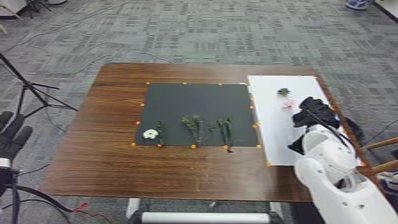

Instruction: Arrange flowers

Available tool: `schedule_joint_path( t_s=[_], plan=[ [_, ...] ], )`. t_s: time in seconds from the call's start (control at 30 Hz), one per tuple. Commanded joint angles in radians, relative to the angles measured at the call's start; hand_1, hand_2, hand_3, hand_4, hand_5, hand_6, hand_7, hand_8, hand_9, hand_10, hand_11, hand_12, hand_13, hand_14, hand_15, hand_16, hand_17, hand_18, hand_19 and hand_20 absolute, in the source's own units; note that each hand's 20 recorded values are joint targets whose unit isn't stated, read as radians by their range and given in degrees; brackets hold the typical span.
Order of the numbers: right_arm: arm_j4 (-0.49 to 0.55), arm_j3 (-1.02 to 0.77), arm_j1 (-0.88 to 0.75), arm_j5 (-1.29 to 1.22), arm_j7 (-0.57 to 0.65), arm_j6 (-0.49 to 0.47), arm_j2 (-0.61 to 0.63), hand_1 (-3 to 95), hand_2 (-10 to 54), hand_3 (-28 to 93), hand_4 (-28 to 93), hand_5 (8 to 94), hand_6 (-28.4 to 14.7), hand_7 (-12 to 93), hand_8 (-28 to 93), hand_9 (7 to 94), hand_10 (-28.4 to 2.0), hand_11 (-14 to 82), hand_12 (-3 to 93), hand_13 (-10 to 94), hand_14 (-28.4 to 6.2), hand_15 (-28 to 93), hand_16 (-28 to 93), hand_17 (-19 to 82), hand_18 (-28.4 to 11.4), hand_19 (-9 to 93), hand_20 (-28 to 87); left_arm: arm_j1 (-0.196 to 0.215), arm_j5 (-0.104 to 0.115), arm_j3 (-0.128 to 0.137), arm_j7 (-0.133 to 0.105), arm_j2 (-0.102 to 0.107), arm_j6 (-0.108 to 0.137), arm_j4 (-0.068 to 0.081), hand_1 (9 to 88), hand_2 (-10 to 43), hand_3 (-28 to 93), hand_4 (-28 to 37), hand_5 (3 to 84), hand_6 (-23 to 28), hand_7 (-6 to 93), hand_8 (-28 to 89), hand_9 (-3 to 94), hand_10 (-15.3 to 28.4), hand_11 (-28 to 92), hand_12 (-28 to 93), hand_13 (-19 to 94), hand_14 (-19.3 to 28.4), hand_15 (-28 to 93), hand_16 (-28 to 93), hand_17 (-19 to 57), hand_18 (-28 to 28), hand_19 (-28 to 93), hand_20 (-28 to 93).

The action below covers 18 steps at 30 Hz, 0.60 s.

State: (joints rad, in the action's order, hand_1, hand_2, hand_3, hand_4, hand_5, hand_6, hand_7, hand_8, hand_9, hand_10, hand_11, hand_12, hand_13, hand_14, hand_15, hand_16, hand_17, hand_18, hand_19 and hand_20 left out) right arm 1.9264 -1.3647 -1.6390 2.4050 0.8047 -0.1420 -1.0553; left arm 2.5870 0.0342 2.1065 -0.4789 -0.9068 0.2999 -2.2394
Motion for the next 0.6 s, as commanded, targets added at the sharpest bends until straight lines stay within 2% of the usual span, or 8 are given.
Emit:
schedule_joint_path(
  t_s=[0.03,0.13,0.2,0.27,0.33,0.5,0.6],
  plan=[
    [-0.063,-0.011,-0.002,0.017,0.018,0.007,0.01,53.0,-9.5,76,-28,51.0,-7.2,9,-10,45.5,-15.1,8.6,8.8,68,-8.2,68,33,34,-24.9,84,36,0.008,0.012,0.006,-0.006,-0.003,-0.005,-0.004,21.1,20.1,66,-28.3,33.4,7.5,9.8,-7,29.8,13.0,13,13,22,12.7,24,-3,-4.1,10.4,22,11],
    [-0.127,-0.004,0.017,0.026,-0.058,0.053,0.016,54.1,-9.5,76,-28,50.9,-6.9,10,-10,45.3,-14.6,8.7,8.7,68,-7.4,68,33,34,-24.5,84,36,0.006,0.01,0.002,0.001,-0.008,-0.002,-0.003,21.2,20.1,66,-28.3,33.5,7.5,9.7,-7,29.8,13.1,13,12,22,12.7,24,-3,-4.2,10.4,22,11],
    [-0.171,0.021,0.044,0.052,-0.063,0.073,0.023,54.8,-9.5,75,-28,50.6,-6.1,11,-10,45.0,-14.0,8.9,8.7,68,-7.1,68,34,34,-24.1,83,36,0.006,0.013,-0.002,-0.005,-0.008,0.003,-0.003,21.2,20.2,66,-28.3,33.7,7.6,9.7,-7,29.9,13.1,13,12,22,12.6,24,-3,-4.2,10.4,23,11],
    [-0.197,0.038,0.063,0.052,-0.055,0.104,0.031,55.7,-9.5,74,-28,50.9,-5.5,11,-10,45.7,-13.5,9.3,8.7,68,-6.5,67,34,34,-23.8,83,35,0.003,0.012,-0.005,-0.007,-0.008,-0.006,-0.002,21.3,20.2,66,-28.3,33.9,7.7,9.6,-7,30.0,13.2,13,12,22,12.7,24,-3,-4.2,10.4,23,12],
    [-0.21,0.04,0.068,0.057,-0.049,0.132,0.034,56.5,-9.5,74,-28,52.4,-4.8,12,-11,48.6,-13.2,10.1,9.0,69,-5.7,67,34,35,-23.6,84,36,-0.004,0.008,-0.009,-0.006,-0.002,-0.004,-0.001,21.3,20.2,66,-28.3,34.0,7.8,9.5,-7,30.0,13.2,13,12,22,12.7,25,-3,-4.2,10.4,23,12],
    [-0.264,0.072,0.104,0.092,-0.021,0.185,0.048,57.8,-9.5,73,-28,56.7,-4.2,14,-11,57.6,-13.8,12.9,12.0,70,-4.7,66,36,36,-23.6,86,37,-0.006,0.007,-0.008,-0.001,-0.015,-0.002,-0.003,21.2,20.2,66,-28.3,34.3,7.8,9.6,-7,30.2,13.3,14,13,22,12.8,25,-3,-4.2,10.3,23,12],
    [-0.31,0.092,0.125,0.089,-0.016,0.244,0.06,60.4,-9.5,73,-28,62.5,-2.5,16,-12,66.6,-12.6,17.1,16.4,72,-4.0,66,37,37,-23.2,87,38,-0.006,0.013,-0.007,0.001,-0.02,-0.012,-0.002,21.2,20.3,66,-28.3,34.5,7.9,9.6,-7,30.3,13.4,14,13,22,12.9,25,-3,-4.2,10.4,23,12]
  ],
)
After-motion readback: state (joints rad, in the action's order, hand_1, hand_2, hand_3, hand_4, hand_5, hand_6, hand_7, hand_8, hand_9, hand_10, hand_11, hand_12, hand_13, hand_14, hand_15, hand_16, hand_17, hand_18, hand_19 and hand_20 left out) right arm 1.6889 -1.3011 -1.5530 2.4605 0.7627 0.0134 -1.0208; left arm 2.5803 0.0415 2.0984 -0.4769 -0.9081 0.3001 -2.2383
